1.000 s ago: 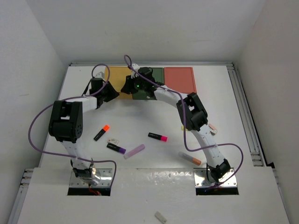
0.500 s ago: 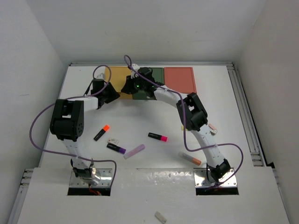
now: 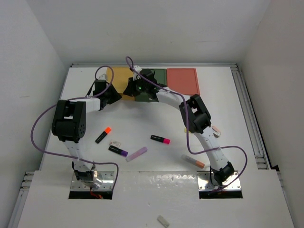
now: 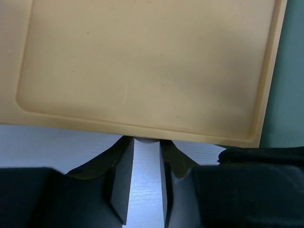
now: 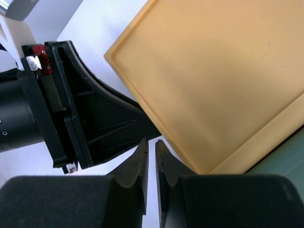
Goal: Sort the stationery into containers
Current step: Open the drawer in the storage box.
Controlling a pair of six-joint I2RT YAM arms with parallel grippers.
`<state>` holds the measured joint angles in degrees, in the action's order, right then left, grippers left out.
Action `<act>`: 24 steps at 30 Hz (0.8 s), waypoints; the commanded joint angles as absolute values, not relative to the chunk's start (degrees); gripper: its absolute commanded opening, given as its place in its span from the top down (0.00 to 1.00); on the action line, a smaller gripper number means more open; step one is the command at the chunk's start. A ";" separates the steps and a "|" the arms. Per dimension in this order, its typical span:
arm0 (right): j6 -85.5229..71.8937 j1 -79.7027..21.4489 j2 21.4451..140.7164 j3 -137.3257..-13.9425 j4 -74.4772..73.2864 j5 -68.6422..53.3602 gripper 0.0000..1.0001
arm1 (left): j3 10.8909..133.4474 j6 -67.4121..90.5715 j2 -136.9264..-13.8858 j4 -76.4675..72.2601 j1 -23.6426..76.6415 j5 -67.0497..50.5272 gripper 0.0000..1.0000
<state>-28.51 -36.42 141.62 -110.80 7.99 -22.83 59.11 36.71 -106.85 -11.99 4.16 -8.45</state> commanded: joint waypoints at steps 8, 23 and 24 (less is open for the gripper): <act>-28.74 -37.18 142.21 -110.83 8.88 -23.82 0.91 | 59.68 36.48 -106.09 -14.68 4.75 -8.44 0.92; -36.12 -36.91 134.39 -111.27 14.59 -28.39 0.68 | 54.06 36.91 -100.46 -12.57 4.92 -9.40 1.00; -36.47 -37.00 134.12 -111.62 14.94 -28.13 0.71 | 53.88 36.91 -100.20 -12.48 5.01 -9.49 1.00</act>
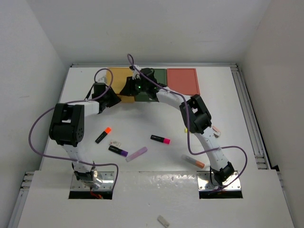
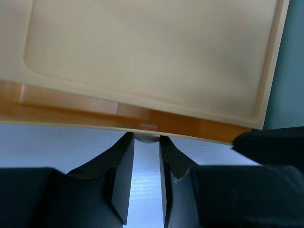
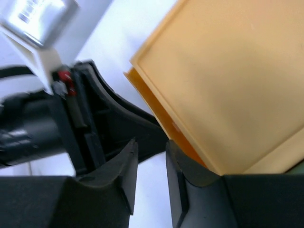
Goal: Sort the stationery into containers
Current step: Open the drawer in the storage box.
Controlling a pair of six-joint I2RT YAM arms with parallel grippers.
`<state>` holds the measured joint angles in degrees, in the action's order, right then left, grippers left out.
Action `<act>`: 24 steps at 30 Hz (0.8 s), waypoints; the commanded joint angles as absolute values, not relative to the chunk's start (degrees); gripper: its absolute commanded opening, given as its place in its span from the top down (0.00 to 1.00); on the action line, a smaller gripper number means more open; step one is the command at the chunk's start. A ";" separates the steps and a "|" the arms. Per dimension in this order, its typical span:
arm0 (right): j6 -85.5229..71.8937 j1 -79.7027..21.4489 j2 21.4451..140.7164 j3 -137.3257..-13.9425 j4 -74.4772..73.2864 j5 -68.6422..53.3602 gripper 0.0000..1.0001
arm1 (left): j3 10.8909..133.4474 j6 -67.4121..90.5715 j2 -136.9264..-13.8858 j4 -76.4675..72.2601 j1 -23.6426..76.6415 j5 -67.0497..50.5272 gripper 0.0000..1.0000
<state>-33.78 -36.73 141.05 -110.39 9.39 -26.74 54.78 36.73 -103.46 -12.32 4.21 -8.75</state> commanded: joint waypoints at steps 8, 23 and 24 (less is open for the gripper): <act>-31.92 -36.65 136.23 -112.94 13.54 -21.80 0.77 | 51.94 37.00 -98.18 -11.43 5.62 -9.84 1.00; -28.65 -36.47 138.08 -111.44 11.08 -21.62 0.74 | 48.26 37.00 -90.18 -4.66 6.50 -12.22 1.00; -28.57 -36.39 138.25 -111.88 10.90 -21.62 0.74 | 47.90 37.09 -89.57 -4.31 6.59 -12.30 1.00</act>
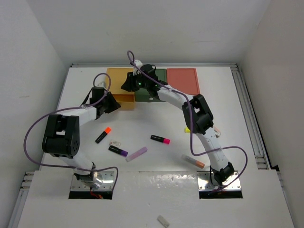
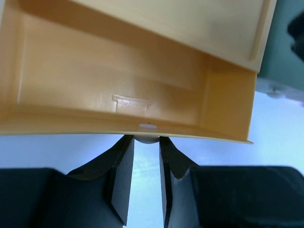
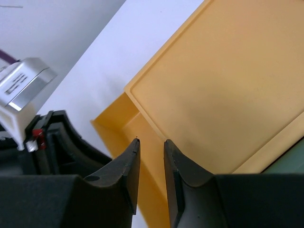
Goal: Sort the stationery into containers
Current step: Open the drawer in the storage box.
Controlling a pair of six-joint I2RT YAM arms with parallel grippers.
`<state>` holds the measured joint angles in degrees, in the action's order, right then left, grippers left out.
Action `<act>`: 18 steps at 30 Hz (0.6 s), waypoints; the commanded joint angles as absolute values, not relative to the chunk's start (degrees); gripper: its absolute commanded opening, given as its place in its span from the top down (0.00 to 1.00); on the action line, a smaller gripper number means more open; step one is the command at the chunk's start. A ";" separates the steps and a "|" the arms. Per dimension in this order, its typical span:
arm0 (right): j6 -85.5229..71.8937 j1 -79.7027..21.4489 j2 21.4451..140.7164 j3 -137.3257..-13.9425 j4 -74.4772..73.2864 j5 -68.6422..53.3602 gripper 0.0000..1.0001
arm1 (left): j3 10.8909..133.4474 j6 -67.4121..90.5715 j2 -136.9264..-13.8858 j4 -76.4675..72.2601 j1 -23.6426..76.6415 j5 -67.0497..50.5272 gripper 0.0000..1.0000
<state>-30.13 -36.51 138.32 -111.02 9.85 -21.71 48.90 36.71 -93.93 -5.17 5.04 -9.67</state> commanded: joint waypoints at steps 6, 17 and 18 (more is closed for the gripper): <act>-28.30 -36.47 139.83 -113.38 9.93 -21.27 0.73 | 45.36 37.09 -87.19 -2.11 7.47 -12.66 1.00; -27.42 -36.48 139.83 -113.20 9.14 -21.62 0.69 | 39.47 36.91 -85.08 -1.67 8.61 -12.83 1.00; -27.42 -36.47 139.83 -113.20 9.14 -21.62 0.69 | 39.20 36.83 -84.82 -1.67 8.70 -13.01 1.00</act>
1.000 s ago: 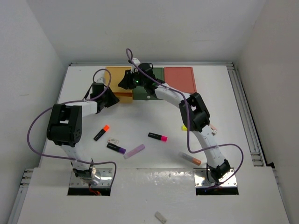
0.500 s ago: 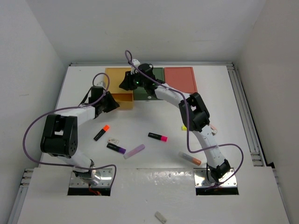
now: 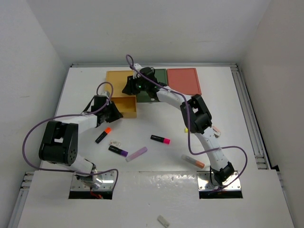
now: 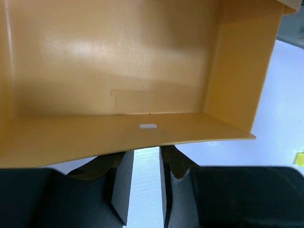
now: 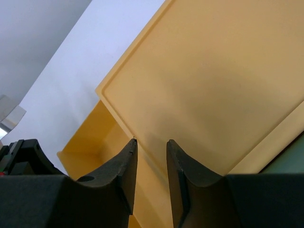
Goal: Sort the stationery into containers
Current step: Open the drawer in the storage box, then pick up the pen from the center of the board.
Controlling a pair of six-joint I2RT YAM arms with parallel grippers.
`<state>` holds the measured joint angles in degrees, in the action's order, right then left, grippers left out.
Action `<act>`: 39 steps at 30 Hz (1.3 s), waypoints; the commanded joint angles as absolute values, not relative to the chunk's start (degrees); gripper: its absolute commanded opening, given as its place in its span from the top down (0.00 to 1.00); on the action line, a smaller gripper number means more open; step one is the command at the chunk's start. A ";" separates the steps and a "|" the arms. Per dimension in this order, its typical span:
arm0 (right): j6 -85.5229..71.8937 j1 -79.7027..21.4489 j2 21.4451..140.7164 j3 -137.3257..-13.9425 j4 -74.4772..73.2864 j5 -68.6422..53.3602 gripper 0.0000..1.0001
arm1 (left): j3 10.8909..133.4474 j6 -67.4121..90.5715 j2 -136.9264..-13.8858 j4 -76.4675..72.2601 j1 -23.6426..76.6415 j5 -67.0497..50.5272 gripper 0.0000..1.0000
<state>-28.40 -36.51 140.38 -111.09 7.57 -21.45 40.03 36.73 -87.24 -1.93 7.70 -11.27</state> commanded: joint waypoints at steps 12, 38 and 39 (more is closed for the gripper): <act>-27.86 -36.56 137.20 -112.15 7.83 -22.24 0.66 | 40.86 32.88 -79.73 2.78 8.88 -16.61 0.24; -2.03 -20.83 85.00 -67.35 -30.06 -17.58 0.37 | 52.92 -38.23 -65.47 53.44 5.01 -14.86 0.33; -1.67 -19.70 83.16 -66.28 -30.06 -17.40 0.37 | 51.87 -38.15 -65.91 52.92 4.92 -12.59 0.33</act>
<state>-7.11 -20.71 86.28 -70.19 -26.70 -19.20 54.04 -32.84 -66.11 50.89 5.30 -17.30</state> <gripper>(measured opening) 0.631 0.674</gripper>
